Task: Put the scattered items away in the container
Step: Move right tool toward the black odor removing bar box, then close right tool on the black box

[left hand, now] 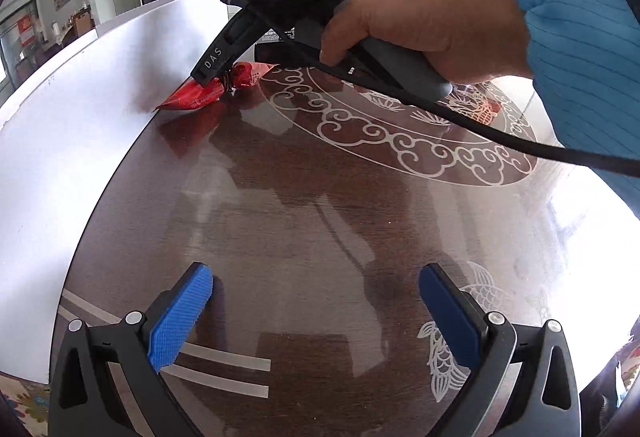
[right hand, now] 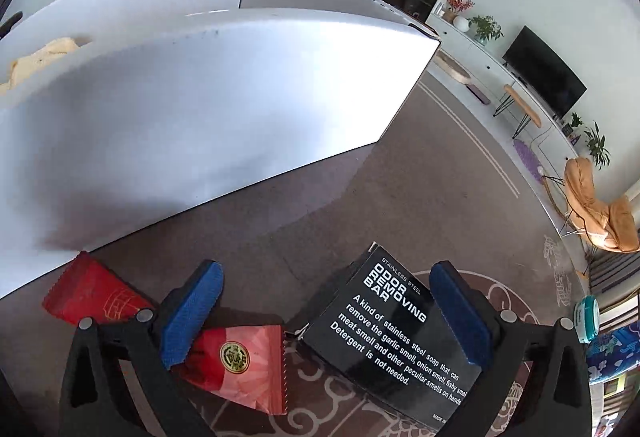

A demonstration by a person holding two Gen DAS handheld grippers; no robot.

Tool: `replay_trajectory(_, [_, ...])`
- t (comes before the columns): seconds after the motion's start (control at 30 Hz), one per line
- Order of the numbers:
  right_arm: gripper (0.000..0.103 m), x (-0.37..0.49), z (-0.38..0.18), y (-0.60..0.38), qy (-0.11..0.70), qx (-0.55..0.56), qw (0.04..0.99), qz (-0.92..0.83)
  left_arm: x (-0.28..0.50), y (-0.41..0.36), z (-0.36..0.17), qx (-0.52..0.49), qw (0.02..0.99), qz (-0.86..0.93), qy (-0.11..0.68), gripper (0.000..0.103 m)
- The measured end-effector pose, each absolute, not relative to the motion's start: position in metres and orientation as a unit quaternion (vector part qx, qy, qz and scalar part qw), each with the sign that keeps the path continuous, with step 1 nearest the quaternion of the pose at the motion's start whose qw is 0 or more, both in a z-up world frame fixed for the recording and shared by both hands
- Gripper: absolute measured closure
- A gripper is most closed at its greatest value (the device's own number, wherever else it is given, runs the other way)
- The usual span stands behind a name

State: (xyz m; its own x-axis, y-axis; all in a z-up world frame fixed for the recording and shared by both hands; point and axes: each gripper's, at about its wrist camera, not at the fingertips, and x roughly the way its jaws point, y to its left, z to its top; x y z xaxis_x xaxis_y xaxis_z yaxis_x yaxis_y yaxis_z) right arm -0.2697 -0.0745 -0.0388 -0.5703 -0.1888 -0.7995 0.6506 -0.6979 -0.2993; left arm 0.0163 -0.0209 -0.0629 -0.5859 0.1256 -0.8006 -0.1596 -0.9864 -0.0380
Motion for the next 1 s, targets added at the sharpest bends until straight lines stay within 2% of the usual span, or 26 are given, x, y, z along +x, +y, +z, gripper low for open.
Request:
replay_trajectory(0.43, [0.0, -0.191, -0.047, -0.016, 0.316, 0.369, 0.299, -0.822, 0.024, -0.02, -0.065, -0.448, 0.077, 0.89, 0.035, 0.0])
replay_trajectory(0.73, [0.0, -0.143, -0.041, 0.05, 0.308, 0.393, 0.271, -0.823, 0.026, -0.024, -0.068, -0.444, 0.078, 0.892, 0.038, 0.0])
replay_trajectory(1.0, [0.0, -0.174, 0.002, 0.027, 0.243, 0.391, 0.251, -0.851, 0.027, -0.027, -0.068, -0.447, 0.08, 0.89, 0.04, 0.0])
